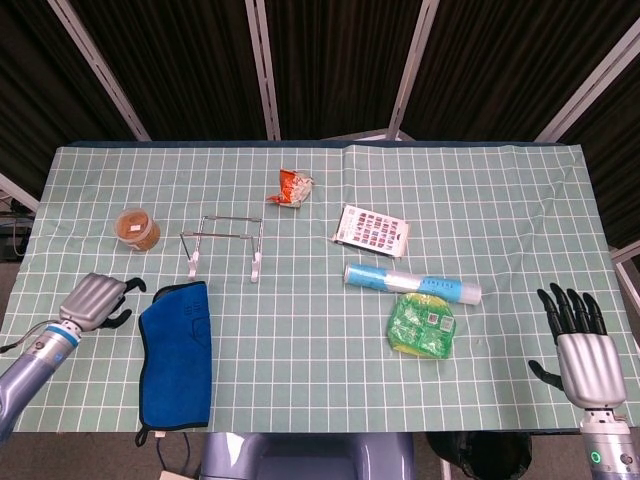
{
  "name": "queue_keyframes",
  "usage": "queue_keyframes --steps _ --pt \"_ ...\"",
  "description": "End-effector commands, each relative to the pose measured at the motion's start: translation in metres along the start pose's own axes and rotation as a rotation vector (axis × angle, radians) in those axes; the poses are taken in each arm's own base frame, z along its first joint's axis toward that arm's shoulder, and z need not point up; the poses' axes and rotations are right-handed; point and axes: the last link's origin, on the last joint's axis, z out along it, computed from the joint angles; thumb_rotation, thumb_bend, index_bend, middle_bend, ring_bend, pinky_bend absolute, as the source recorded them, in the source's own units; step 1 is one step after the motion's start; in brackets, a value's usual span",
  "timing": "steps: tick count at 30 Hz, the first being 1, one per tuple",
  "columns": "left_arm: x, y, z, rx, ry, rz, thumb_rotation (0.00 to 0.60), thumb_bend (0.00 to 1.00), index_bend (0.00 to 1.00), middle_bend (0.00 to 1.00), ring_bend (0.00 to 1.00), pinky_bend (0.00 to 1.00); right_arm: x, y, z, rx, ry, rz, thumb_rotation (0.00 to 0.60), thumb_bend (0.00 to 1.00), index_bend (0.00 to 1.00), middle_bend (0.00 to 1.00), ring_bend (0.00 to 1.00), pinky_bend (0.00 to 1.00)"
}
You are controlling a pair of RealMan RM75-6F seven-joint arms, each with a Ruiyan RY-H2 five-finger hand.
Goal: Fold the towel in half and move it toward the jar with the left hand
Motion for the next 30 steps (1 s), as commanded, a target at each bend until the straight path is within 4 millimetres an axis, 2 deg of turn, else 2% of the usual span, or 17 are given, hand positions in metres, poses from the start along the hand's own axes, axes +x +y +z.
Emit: queue_keyframes --steps 1,18,30 --pt "-0.003 0.007 0.017 0.009 -0.014 -0.013 0.600 0.44 0.34 0.89 0.89 1.00 -0.001 0.001 0.002 -0.005 -0.003 -0.001 0.600 0.00 0.00 0.00 0.00 0.00" --pt "-0.009 0.026 0.047 0.018 -0.028 -0.024 0.600 0.44 0.34 0.89 0.89 1.00 -0.006 0.009 0.006 -0.033 -0.022 -0.009 0.600 0.00 0.00 0.00 0.00 0.00" --pt "-0.016 0.039 0.057 0.010 -0.033 -0.026 0.600 0.45 0.35 0.89 0.89 1.00 -0.006 0.008 0.006 -0.031 -0.024 -0.010 0.600 0.00 0.00 0.00 0.00 0.00"
